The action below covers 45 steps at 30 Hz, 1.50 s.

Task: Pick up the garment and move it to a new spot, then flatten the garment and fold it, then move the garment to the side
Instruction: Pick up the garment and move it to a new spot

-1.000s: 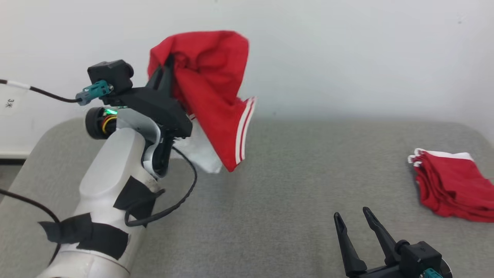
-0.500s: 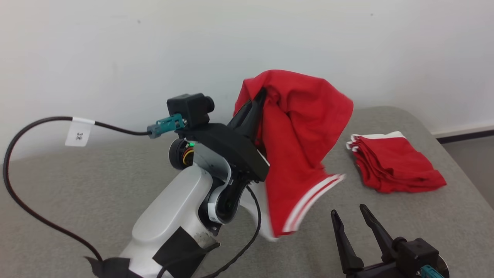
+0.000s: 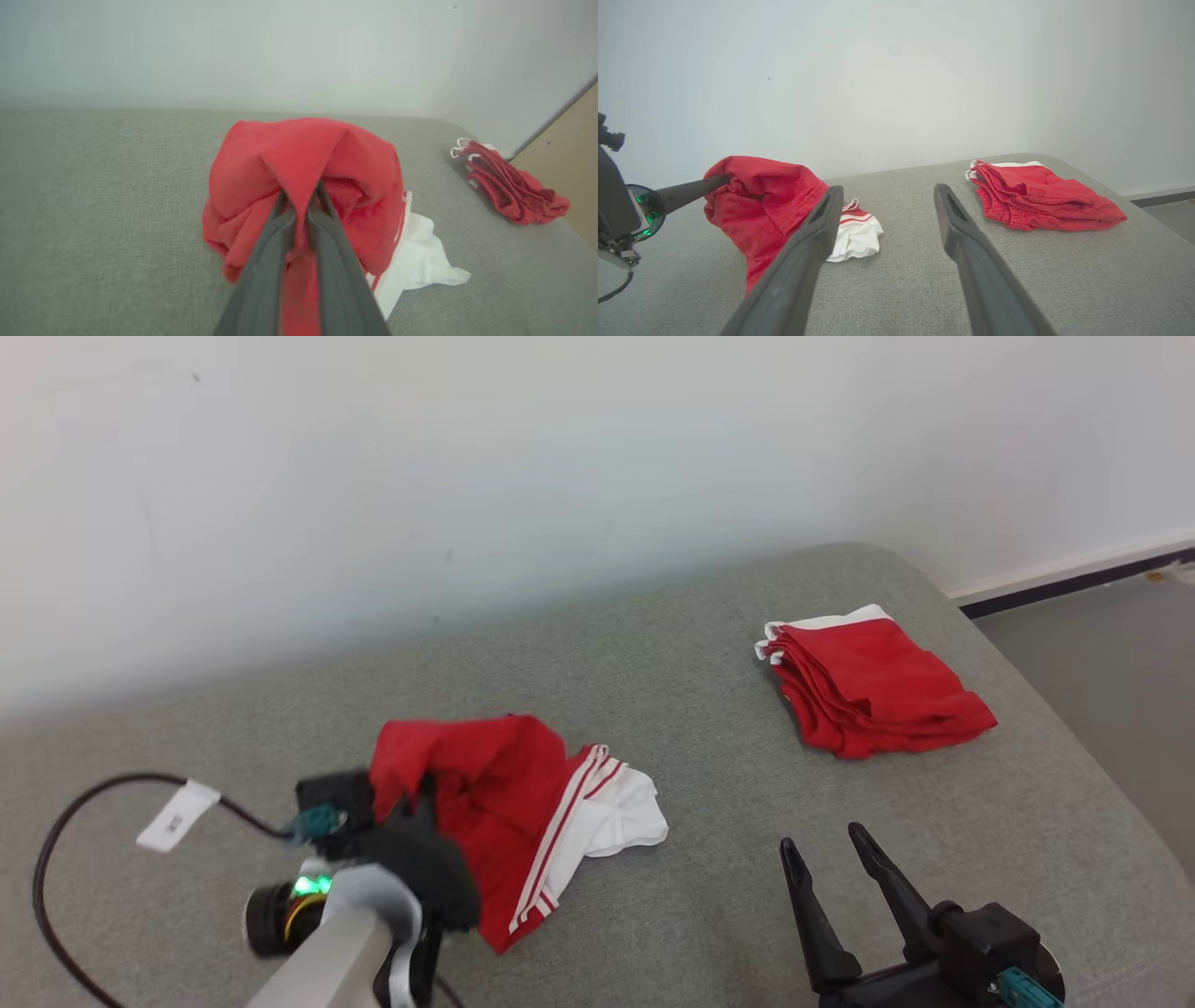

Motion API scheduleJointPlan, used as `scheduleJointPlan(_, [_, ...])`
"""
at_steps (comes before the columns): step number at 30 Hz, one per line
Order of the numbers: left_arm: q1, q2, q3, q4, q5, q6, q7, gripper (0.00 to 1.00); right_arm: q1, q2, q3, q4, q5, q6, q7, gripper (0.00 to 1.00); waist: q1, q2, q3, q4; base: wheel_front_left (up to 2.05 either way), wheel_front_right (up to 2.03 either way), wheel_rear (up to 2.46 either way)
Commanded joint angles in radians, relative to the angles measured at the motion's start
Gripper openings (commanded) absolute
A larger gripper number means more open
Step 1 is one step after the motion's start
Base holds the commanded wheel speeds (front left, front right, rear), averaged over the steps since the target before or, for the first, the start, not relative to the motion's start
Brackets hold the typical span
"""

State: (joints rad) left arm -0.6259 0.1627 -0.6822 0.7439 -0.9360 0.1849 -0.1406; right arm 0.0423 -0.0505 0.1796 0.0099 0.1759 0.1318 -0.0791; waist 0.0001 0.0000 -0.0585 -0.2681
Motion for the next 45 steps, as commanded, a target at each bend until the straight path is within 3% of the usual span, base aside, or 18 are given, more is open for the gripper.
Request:
scheduleJointPlan(1, [0.034, 0.006, 0.003, 0.038, -0.005, 0.004, -0.024, 0.56, -0.006, 0.0, 0.003, 0.003, 0.006, -0.002, -0.003, 1.0, -0.0001, 0.0, 0.006, -0.015, 0.0, 0.0, 0.0])
scheduleJointPlan(2, [0.05, 0.005, 0.015, 0.069, -0.018, 0.012, -0.03, 1.0, -0.006, 0.0, 0.003, 0.006, 0.008, -0.002, -0.004, 1.0, -0.0001, 0.0, 0.005, -0.016, 0.0, 0.0, 0.0])
scheduleJointPlan(7, [0.085, 0.007, 0.017, 0.146, -0.013, -0.024, -0.083, 1.0, 0.004, 0.0, -0.009, 0.012, 0.009, -0.002, -0.008, 1.0, -0.0001, 0.0, -0.006, 0.007, 0.0, 0.0, 0.0])
scheduleJointPlan(11, [0.105, 0.031, 0.025, 0.114, 0.05, -0.05, -0.122, 1.0, 0.019, 0.0, -0.025, 0.015, 0.012, -0.002, -0.011, 1.0, -0.0001, 0.0, -0.019, 0.048, 0.0, 0.0, 0.0])
scheduleJointPlan(18, [0.289, 0.055, 0.282, -0.294, 0.293, -0.023, -0.124, 1.0, 0.03, 0.0, -0.089, 0.02, -0.015, -0.002, 0.004, 1.0, -0.0001, 0.0, -0.036, 0.139, 0.0, 0.0, 0.0])
scheduleJointPlan(23, [0.486, -0.01, 0.464, -0.534, 0.422, -0.094, -0.125, 1.0, 0.036, 0.001, -0.154, 0.037, -0.005, -0.002, 0.008, 1.0, -0.0001, 0.0, -0.047, 0.197, 0.0, 0.0, 0.0])
scheduleJointPlan(24, [0.546, -0.034, 0.527, -0.589, 0.457, -0.138, -0.125, 1.0, 0.037, 0.001, -0.161, 0.049, 0.004, -0.002, 0.004, 1.0, -0.0001, 0.0, -0.051, 0.218, 0.0, 0.0, 0.0])
scheduleJointPlan(26, [0.594, -0.059, 0.581, -0.63, 0.493, -0.183, -0.125, 1.0, 0.04, 0.0, -0.164, 0.062, 0.011, -0.002, -0.003, 1.0, -0.0001, 0.0, -0.056, 0.237, 0.0, 0.0, 0.0])
scheduleJointPlan(31, [0.693, -0.089, 0.663, -0.657, 0.584, -0.261, -0.125, 1.0, 0.046, 0.0, -0.17, 0.111, 0.006, -0.002, -0.038, 1.0, -0.0001, 0.0, -0.071, 0.274, 0.0, 0.0, 0.0])
scheduleJointPlan(37, [0.772, -0.108, 0.721, -0.663, 0.65, -0.277, -0.125, 1.0, 0.052, 0.0, -0.187, 0.145, -0.027, -0.002, -0.085, 1.0, -0.0001, 0.0, -0.082, 0.3, 0.0, 0.0, 0.0])
scheduleJointPlan(45, [0.821, -0.111, 0.712, -0.639, 0.719, -0.302, -0.125, 1.0, 0.062, 0.0, -0.223, 0.177, -0.017, -0.002, -0.121, 1.0, -0.0001, 0.0, -0.097, 0.34, 0.0, 0.0, 0.0])
